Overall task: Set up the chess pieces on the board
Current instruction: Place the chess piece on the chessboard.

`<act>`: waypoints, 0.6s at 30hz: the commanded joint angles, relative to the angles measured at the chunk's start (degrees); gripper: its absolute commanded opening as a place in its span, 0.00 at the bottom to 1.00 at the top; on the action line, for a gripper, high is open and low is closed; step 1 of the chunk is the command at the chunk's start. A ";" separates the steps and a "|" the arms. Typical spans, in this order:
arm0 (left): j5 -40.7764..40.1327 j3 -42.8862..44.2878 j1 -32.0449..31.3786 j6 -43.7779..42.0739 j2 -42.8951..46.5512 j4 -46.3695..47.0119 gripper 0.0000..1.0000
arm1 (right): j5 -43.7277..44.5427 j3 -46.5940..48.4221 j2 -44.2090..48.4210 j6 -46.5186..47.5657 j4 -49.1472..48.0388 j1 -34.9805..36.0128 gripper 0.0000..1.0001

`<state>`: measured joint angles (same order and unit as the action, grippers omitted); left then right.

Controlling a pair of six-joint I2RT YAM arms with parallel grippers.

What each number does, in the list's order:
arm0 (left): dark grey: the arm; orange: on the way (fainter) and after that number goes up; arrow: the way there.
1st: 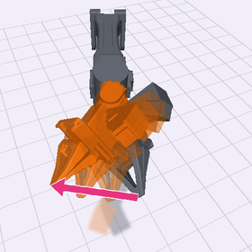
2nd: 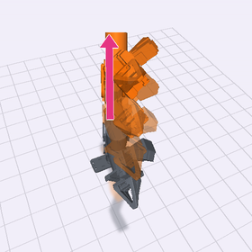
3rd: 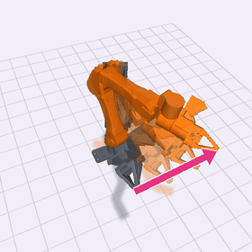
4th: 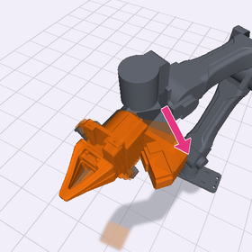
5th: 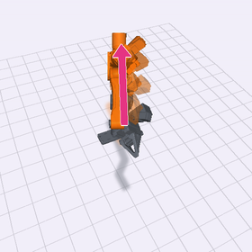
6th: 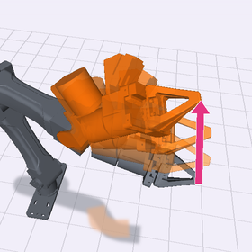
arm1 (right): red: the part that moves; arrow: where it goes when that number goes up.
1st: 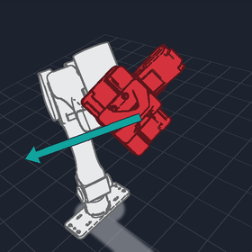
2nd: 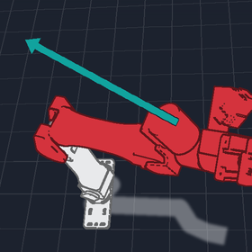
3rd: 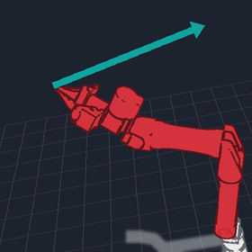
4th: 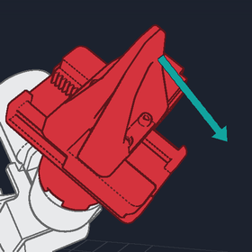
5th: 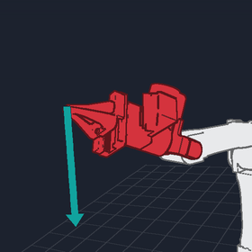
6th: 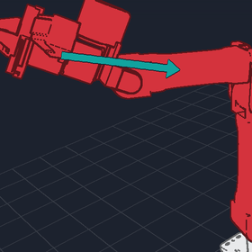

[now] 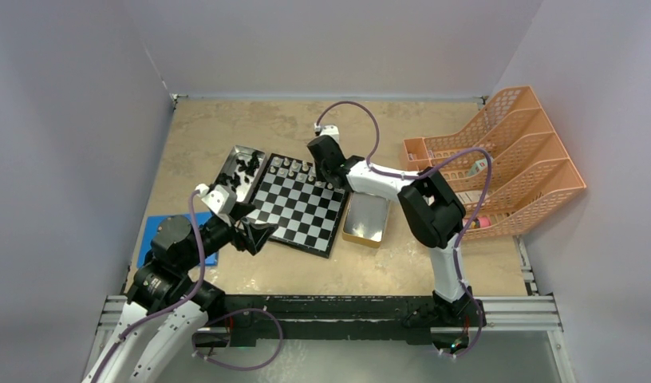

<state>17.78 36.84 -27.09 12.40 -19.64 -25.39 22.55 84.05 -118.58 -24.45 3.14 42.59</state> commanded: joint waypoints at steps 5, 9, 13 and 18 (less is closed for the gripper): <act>-0.44 0.16 0.01 -0.27 1.10 1.40 0.78 | 1.60 4.13 0.29 0.29 0.31 -0.33 0.32; -1.09 0.38 0.09 -0.21 0.97 1.13 0.78 | 2.73 5.83 -0.80 0.79 1.29 -0.55 0.33; -1.82 0.34 0.02 -0.18 1.34 1.08 0.78 | 2.58 5.49 -0.96 0.77 1.04 -0.75 0.33; -2.00 0.34 0.03 -0.19 1.62 0.96 0.78 | 2.48 5.03 -1.23 1.37 0.74 -0.84 0.31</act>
<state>16.60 36.84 -27.07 12.40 -18.65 -25.41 23.46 87.44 -119.55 -24.12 4.16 42.06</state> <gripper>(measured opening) 0.778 0.322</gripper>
